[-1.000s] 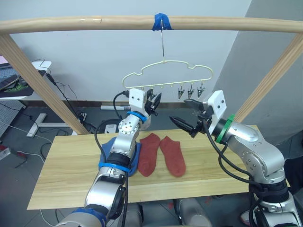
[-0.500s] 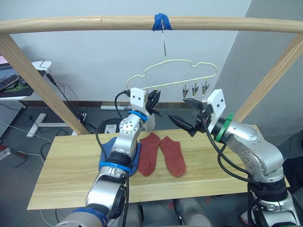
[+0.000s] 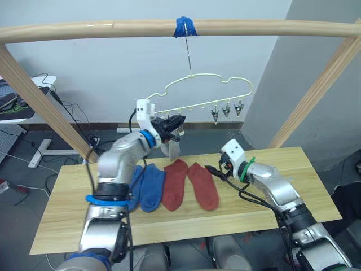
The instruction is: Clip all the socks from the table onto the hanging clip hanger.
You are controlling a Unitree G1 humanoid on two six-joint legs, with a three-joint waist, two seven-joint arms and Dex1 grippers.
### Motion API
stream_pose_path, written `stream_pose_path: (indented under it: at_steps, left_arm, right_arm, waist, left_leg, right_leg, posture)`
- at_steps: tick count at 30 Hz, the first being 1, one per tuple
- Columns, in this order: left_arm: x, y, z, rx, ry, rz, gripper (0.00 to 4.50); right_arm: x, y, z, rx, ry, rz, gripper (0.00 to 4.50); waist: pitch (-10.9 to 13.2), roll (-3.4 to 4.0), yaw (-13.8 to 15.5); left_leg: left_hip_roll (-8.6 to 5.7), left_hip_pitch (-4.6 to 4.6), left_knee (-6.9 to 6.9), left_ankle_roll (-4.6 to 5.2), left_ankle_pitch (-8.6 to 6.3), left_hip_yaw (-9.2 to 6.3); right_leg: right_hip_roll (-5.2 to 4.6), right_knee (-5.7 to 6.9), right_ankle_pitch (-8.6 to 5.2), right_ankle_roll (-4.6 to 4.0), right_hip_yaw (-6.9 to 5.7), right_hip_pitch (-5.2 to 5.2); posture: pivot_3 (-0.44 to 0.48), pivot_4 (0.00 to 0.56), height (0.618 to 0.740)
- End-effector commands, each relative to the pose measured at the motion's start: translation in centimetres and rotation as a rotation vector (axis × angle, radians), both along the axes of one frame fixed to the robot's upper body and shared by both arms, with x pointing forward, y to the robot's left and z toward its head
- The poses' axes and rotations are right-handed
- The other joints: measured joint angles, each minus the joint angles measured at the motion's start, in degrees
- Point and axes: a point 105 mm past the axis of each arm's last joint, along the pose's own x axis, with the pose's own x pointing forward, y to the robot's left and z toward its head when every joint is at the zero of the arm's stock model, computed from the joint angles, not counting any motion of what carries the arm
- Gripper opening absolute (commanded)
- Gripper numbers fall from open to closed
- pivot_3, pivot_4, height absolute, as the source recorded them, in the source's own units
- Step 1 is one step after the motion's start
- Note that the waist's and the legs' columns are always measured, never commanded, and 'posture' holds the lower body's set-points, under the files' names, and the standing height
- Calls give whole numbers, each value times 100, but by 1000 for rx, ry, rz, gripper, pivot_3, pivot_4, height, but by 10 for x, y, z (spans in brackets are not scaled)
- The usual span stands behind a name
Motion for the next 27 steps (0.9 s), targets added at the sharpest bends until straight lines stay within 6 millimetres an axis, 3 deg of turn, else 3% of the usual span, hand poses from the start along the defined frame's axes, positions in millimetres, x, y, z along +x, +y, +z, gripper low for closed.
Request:
stream_pose_path:
  at_steps: [1,6,10,14,18,27]
  left_arm:
    - [-12,1,16,-76,50,-74,128]
    - [-36,10,22,-154,177,-195,128]
    - [-47,6,25,-184,214,-235,128]
    - [-44,10,23,-173,217,-192,128]
    - [-44,12,25,-178,212,-185,128]
    - [-43,11,23,-185,215,-175,128]
  right_arm:
    - [3,12,4,-37,-59,97,4500]
    - [-5,30,-42,-58,70,124,4500]
    - [0,32,-54,-71,92,100,4500]
    - [2,31,-66,-103,106,90,4500]
    - [1,29,-70,-109,106,94,3626]
    - [-6,16,-68,-107,67,112,516]
  waist:
    - [0,0,6]
    - [-2,-4,9]
    - [-2,-2,41]
    - [-3,-4,71]
    - [-3,-4,94]
    - [-3,-3,169]
  left_leg:
    - [0,0,0,0,0,-2]
    - [1,1,3,-1,0,-6]
    - [1,2,1,-2,1,-8]
    - [-2,4,6,-4,2,-7]
    - [-1,9,4,-6,3,-9]
    - [-1,11,4,-7,4,-7]
  right_leg:
    - [1,1,-1,-1,-2,0]
    - [2,3,0,0,-3,0]
    - [2,8,-2,-4,-3,0]
    - [-2,11,-1,-3,-2,2]
    - [0,18,-1,-5,-3,2]
    - [0,21,-2,-4,-1,2]
  posture:
    - [-135,142,740]
    - [-109,134,740]
    - [-109,134,740]
    - [-84,126,740]
    - [-77,126,740]
    - [-83,126,740]
